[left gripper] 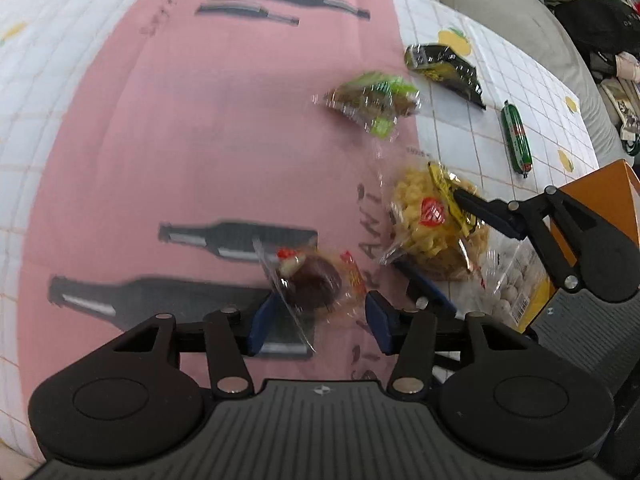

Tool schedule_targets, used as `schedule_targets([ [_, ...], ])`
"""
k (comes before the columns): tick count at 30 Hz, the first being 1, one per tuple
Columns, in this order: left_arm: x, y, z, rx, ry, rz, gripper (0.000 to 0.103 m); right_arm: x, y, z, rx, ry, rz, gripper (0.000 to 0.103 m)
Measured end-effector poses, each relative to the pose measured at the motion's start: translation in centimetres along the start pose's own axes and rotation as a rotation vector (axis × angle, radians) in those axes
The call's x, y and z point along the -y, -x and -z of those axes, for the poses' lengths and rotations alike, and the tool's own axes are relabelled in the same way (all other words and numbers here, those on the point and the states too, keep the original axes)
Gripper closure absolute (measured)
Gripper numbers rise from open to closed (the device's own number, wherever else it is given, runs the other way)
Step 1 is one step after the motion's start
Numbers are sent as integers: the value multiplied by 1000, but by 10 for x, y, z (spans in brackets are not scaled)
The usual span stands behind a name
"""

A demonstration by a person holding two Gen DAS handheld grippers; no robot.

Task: Organize snacks
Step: 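Grasp the brown candy packet with the left tool while the right tool grasps the yellow-labelled cracker bag, then lift and carry the candy packet and cracker bag over the orange box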

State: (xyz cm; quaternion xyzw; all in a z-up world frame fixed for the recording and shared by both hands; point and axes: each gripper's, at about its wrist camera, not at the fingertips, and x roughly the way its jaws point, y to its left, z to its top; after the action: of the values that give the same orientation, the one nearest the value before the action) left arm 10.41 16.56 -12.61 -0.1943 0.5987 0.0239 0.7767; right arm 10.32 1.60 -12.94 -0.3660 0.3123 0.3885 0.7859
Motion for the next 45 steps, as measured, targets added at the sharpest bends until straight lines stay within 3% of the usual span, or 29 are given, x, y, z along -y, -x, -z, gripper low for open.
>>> schedule_targets([
  [4, -5, -2, 7, 21, 7, -16, 71, -4, 6, 2, 3, 17, 13, 57],
  [8, -9, 2, 6, 36, 26, 4, 84, -1, 10, -1, 3, 1, 26, 68],
  [17, -5, 14, 5, 76, 12, 42, 91, 19, 31, -7, 15, -161, 20, 76],
  [21, -8, 17, 4, 81, 19, 56, 91, 41, 44, -7, 10, -327, -20, 77],
  [24, -10, 23, 5, 100, 17, 43, 88, 60, 51, -2, 12, -495, -64, 77],
  [26, -9, 26, 5, 121, 5, 21, 74, 67, 58, 4, 24, -582, -87, 77],
  [30, -7, 30, 5, 133, -30, 5, 67, 75, 76, 15, 55, -713, -120, 77],
  [32, -3, 31, 5, 144, -59, -10, 42, 76, 84, 21, 61, -748, -131, 77],
  [33, -1, 33, 6, 159, -71, -20, 37, 75, 89, 24, 63, -758, -133, 77],
  [36, 0, 35, 4, 180, -50, -50, 35, 76, 95, 31, 60, -783, -121, 77],
  [38, -3, 38, 2, 191, -14, -20, 33, 77, 96, 36, 58, -804, -111, 77],
  [42, -3, 26, 0, 127, 0, -63, 36, 79, 98, 45, 54, -853, -107, 78],
  [45, -5, 17, 0, 111, 27, -34, 36, 80, 102, 49, 65, -876, -105, 78],
])
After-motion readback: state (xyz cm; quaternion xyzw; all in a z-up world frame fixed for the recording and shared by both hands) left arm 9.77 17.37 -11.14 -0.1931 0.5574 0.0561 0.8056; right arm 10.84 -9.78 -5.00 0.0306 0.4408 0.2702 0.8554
